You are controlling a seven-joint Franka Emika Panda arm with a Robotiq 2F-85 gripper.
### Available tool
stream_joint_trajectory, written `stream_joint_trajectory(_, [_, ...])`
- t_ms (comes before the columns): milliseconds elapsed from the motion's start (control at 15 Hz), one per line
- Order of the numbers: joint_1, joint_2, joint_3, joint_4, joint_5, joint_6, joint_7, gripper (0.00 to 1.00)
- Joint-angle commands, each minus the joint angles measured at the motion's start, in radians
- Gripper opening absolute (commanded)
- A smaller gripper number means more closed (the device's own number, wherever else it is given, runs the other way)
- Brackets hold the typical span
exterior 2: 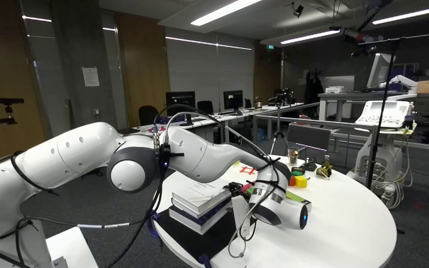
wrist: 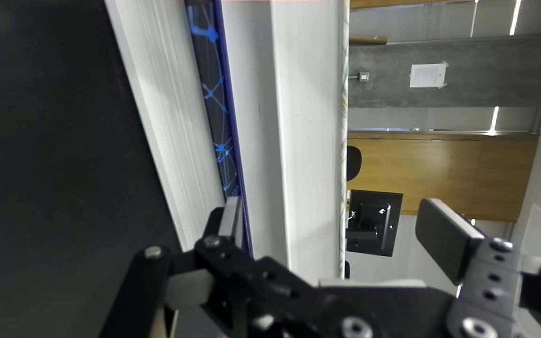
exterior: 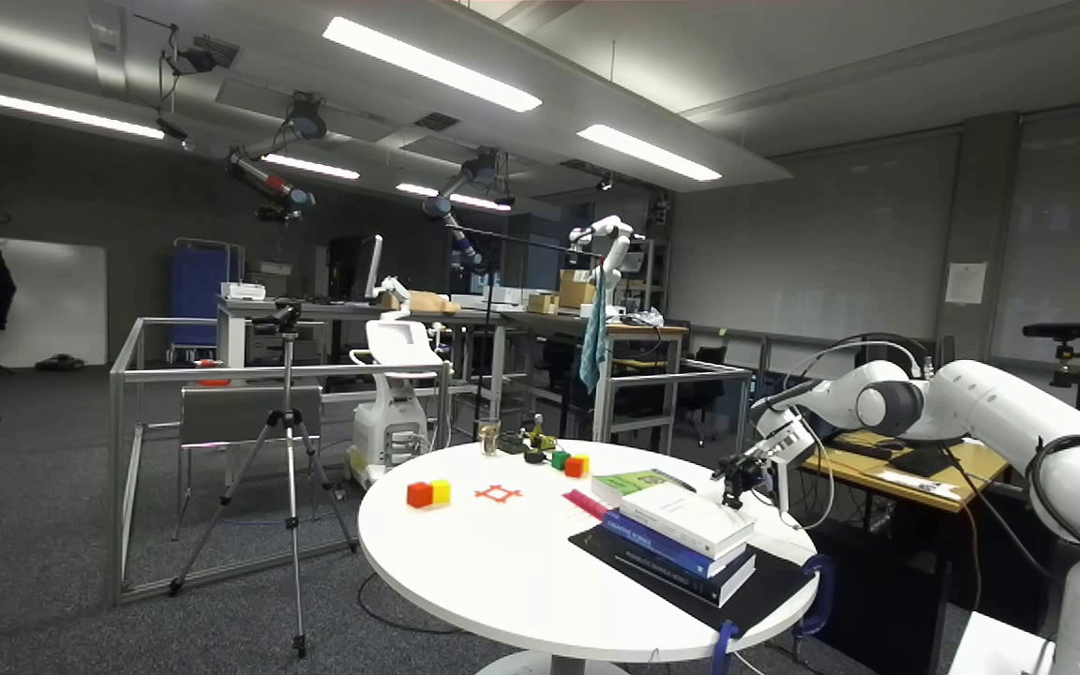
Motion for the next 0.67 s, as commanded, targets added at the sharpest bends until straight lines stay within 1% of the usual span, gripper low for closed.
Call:
stream_joint_trajectory(0, [0.0,0.0,0.0,0.0,0.0,0.0,0.0,1.0])
stream_joint_trajectory(133, [0.0,0.0,0.0,0.0,0.0,0.0,0.0,1.0])
stream_joint_trajectory(600, [-0.021,0.016,0.034,0.015,0.051,-0.034,0.009,1.0])
